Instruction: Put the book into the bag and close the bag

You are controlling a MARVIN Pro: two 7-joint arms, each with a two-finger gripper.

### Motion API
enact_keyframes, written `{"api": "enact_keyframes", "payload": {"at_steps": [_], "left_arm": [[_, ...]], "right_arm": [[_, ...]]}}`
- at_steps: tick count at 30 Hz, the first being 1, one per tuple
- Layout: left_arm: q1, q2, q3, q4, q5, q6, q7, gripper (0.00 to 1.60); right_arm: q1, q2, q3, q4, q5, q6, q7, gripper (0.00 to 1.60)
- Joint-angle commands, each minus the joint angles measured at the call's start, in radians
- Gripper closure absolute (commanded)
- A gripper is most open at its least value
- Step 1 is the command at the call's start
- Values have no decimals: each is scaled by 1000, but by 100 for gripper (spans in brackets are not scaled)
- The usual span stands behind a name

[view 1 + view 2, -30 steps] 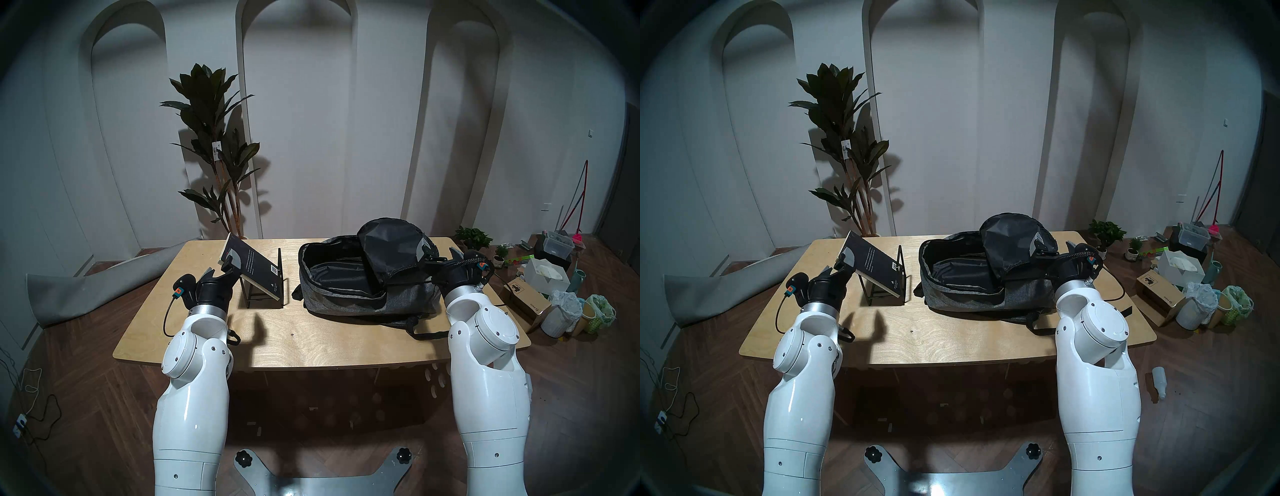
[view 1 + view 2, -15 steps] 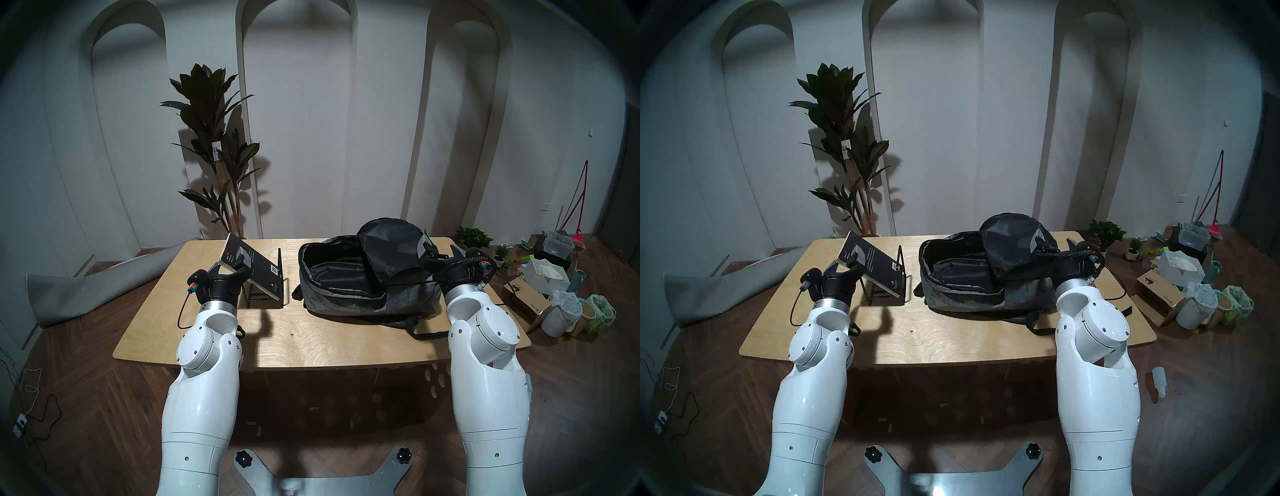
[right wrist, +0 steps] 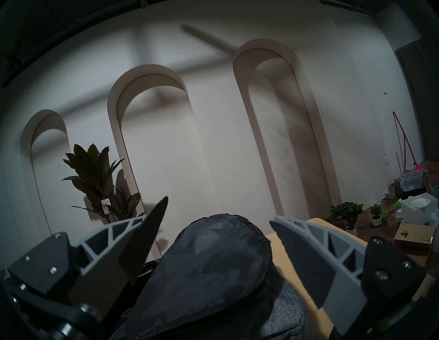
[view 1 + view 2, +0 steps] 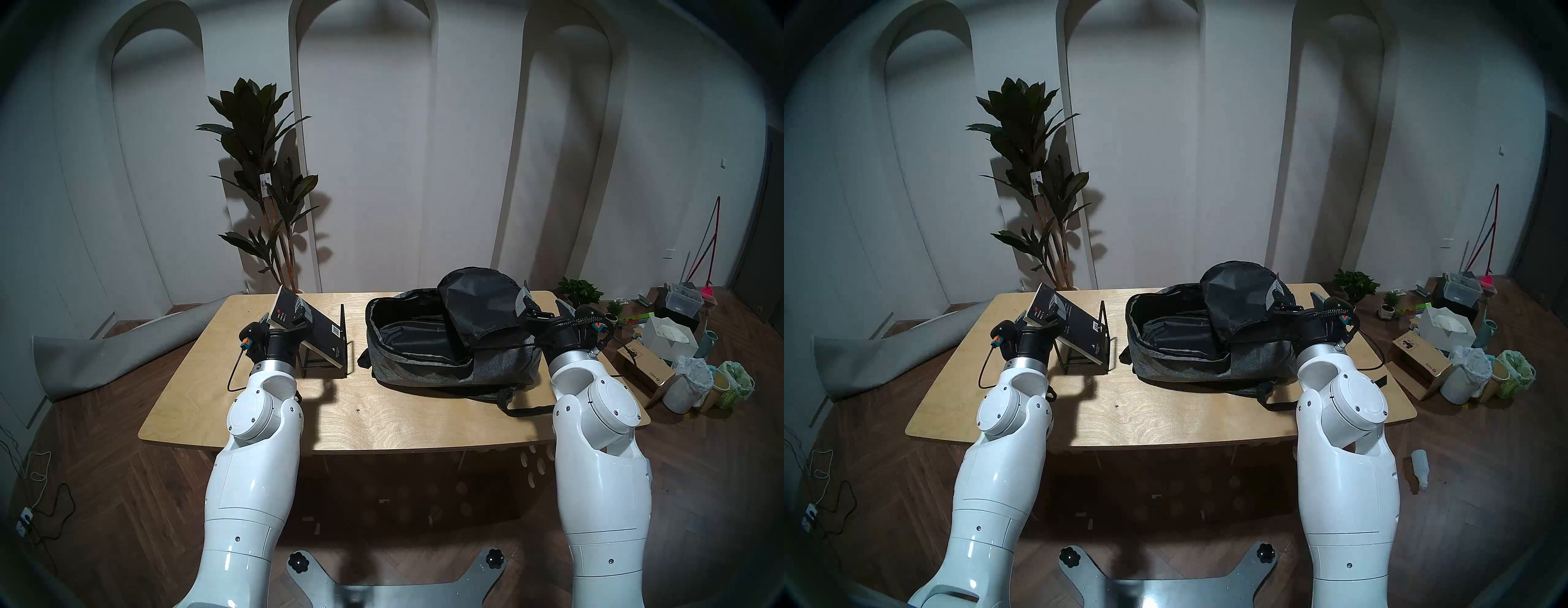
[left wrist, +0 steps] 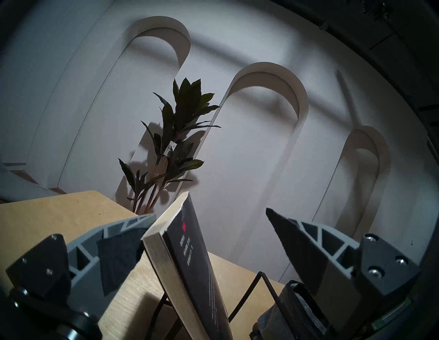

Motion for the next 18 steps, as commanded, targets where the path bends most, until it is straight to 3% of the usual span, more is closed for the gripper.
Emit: {"api": "enact_keyframes", "payload": {"at_steps": [1, 9, 18], "left_arm": [[-52, -2, -1, -16, -18, -11, -18, 0], [-57, -13, -16, 1, -94, 43, -26, 0], [-61, -17, -17, 33, -98, 40, -25, 0]], "right_arm": [[-5, -8, -1, -33, -3, -22, -3, 0], [-9, -17, 2, -40, -1, -28, -8, 0], [-21, -24, 5, -50, 1, -35, -7, 0]]}}
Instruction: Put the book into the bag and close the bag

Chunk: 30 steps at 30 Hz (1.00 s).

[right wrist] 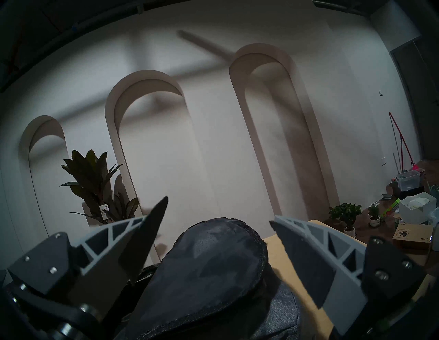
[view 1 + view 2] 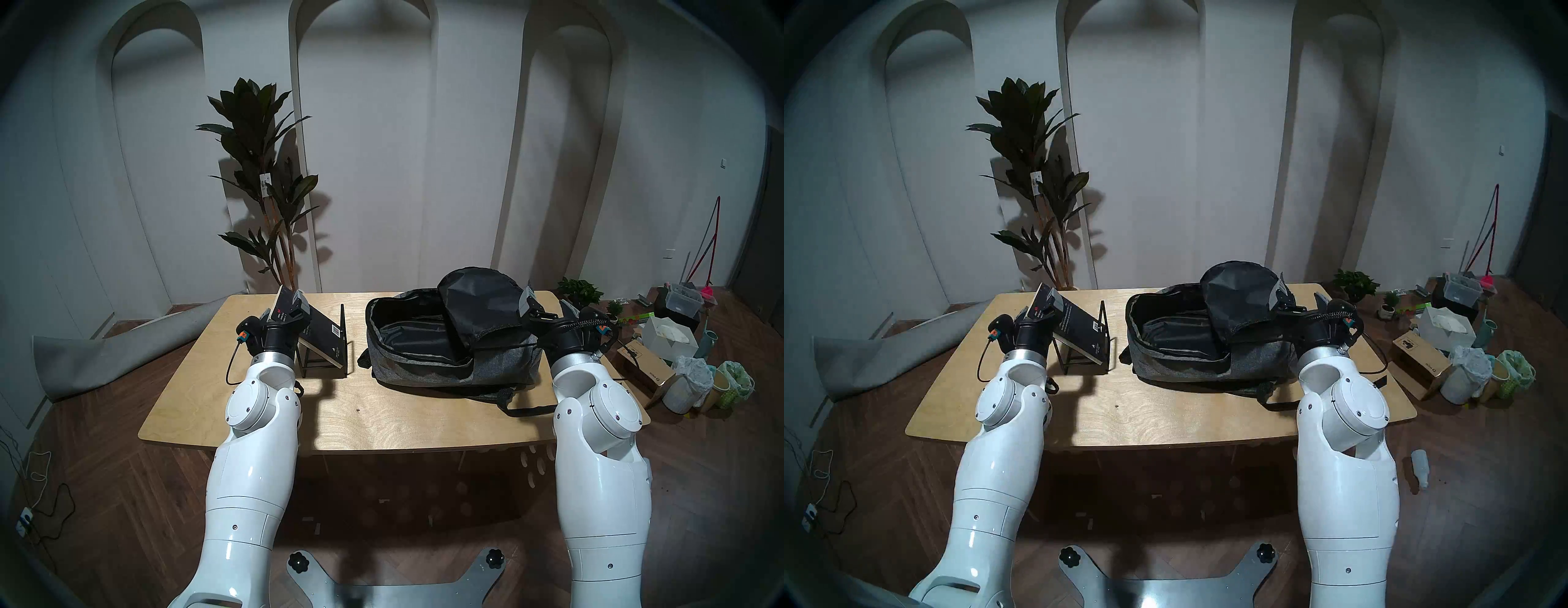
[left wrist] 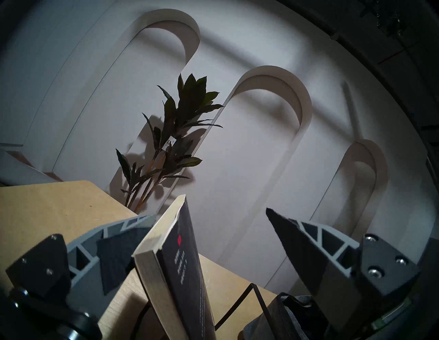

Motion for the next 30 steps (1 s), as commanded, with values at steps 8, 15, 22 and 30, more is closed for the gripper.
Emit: {"api": "enact_keyframes", "payload": {"at_steps": [8, 15, 22, 30], "left_arm": [[-39, -10, 9, 21, -13, -23, -18, 0], [-76, -15, 21, 74, -22, -25, -24, 0], [-102, -12, 27, 107, -18, -39, -21, 0], [-80, -18, 29, 75, 0, -36, 5, 0]], "right_arm": [[-9, -7, 0, -34, -4, -19, -2, 0], [-13, -8, 8, -38, -1, -22, -2, 0], [-22, -9, 21, -42, 0, -25, -1, 0], [-30, -9, 33, -45, -1, -28, 2, 0]]}}
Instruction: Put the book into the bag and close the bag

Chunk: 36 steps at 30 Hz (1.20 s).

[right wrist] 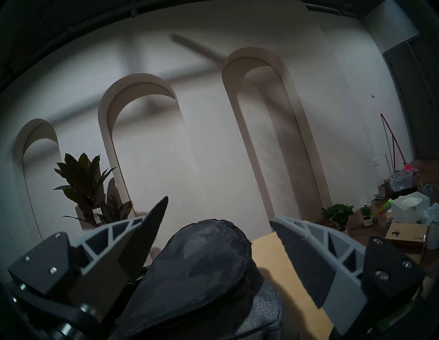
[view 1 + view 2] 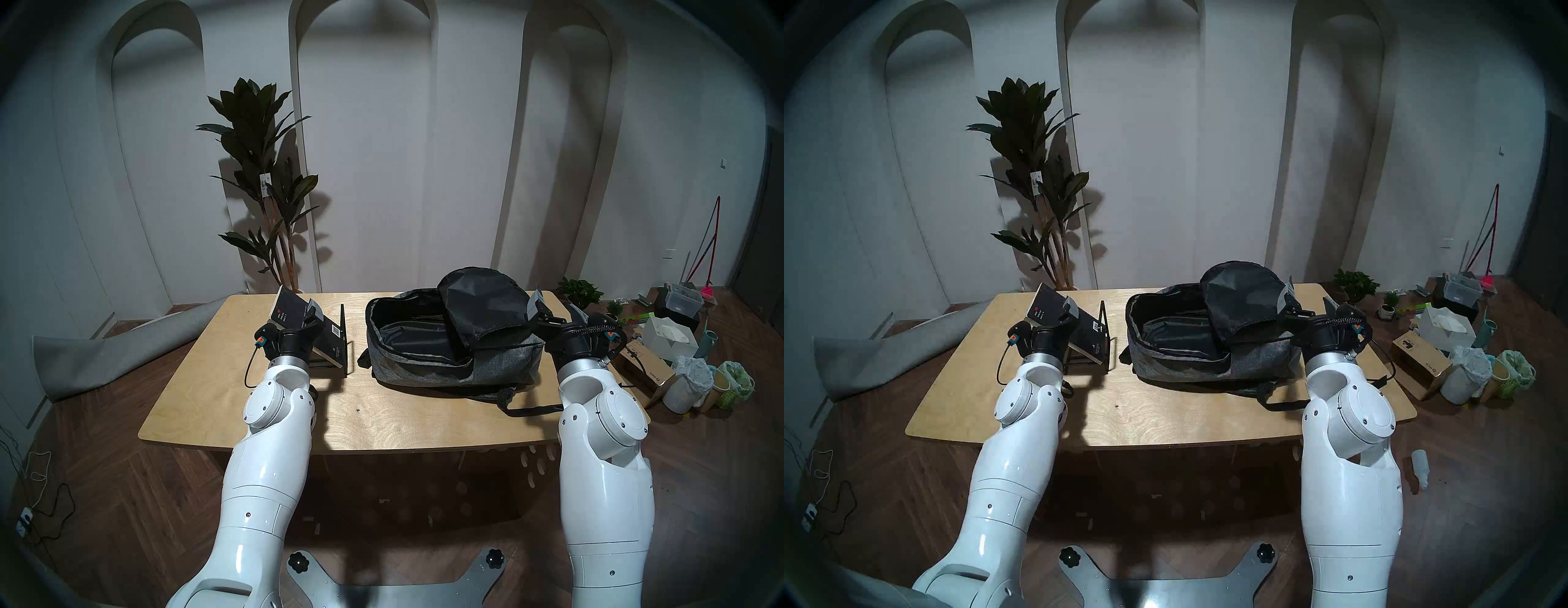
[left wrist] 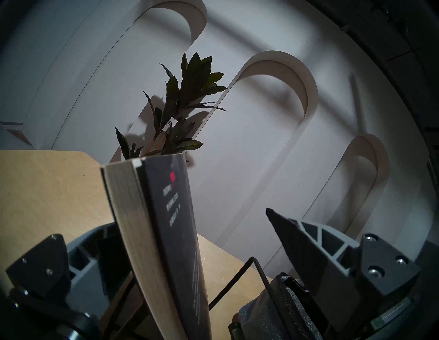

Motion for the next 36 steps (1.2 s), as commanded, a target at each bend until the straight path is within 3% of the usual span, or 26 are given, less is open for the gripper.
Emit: {"api": "enact_keyframes", "payload": {"at_steps": [1, 12, 14, 15, 17, 20, 26, 28, 30, 31, 36], "left_arm": [[-15, -5, -1, -55, 8, 1, 21, 0], [4, -12, 3, -80, 9, 28, 57, 0], [5, -12, 3, -81, 9, 28, 59, 8], [6, -14, 3, -82, 10, 28, 64, 44], [7, -15, 3, -84, 11, 28, 67, 83], [7, -13, 6, -83, 17, 26, 71, 77], [6, -11, 9, -84, 28, 24, 79, 89], [6, -12, 9, -84, 30, 21, 79, 104], [7, -11, 9, -84, 34, 16, 78, 148], [8, -12, 9, -86, 35, 17, 78, 160], [11, -15, 16, -106, 42, 10, 75, 160]], "right_arm": [[-2, 1, 4, -28, 0, -13, 4, 0], [4, 6, 14, -17, -5, -8, 9, 0], [5, 7, 14, -14, -6, -7, 10, 0], [6, 7, 14, -13, -7, -8, 11, 0], [8, 8, 14, -10, -6, -7, 14, 0], [14, 11, 14, -3, -8, -8, 15, 0], [21, 14, 14, 8, -9, -7, 16, 0], [22, 14, 14, 10, -8, -7, 16, 0], [24, 14, 14, 13, -8, -8, 16, 0], [25, 15, 14, 14, -8, -8, 16, 0], [29, 15, 14, 20, -9, -9, 14, 0]]}}
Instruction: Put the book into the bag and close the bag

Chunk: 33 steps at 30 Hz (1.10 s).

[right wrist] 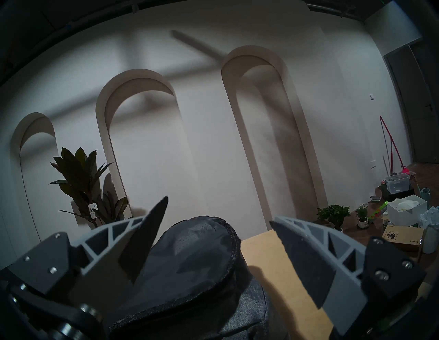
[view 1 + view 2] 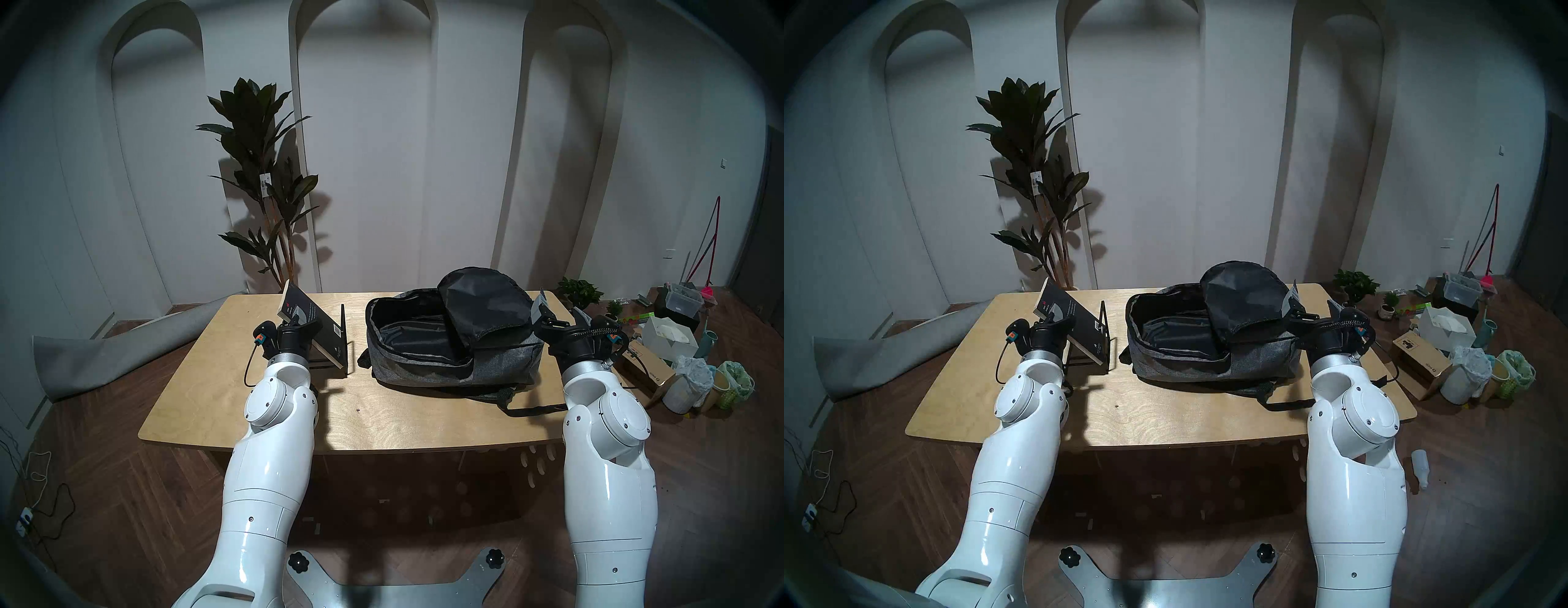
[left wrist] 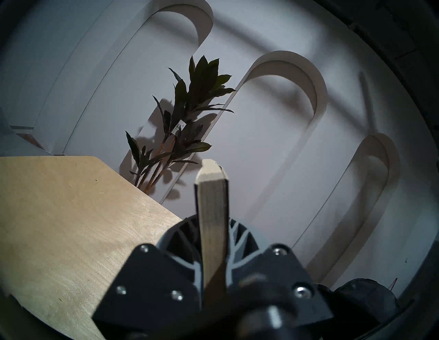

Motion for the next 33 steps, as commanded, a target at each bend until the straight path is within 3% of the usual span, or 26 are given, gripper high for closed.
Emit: {"api": "enact_keyframes", "payload": {"at_steps": [1, 19, 27, 33], "left_arm": [[-12, -1, 9, -50, 11, -17, -6, 160], [-16, -42, 19, -233, -59, 5, 32, 160], [-31, -51, 33, -327, -51, 18, 105, 160], [-25, -49, 59, -401, -76, 91, 164, 160]], "right_arm": [[18, -2, -2, -11, 2, -7, -1, 0], [46, 3, 11, 5, 4, 7, -14, 0], [107, 33, 38, -26, 3, 108, -53, 0], [131, 100, 83, -38, -16, 187, -59, 0]]}}
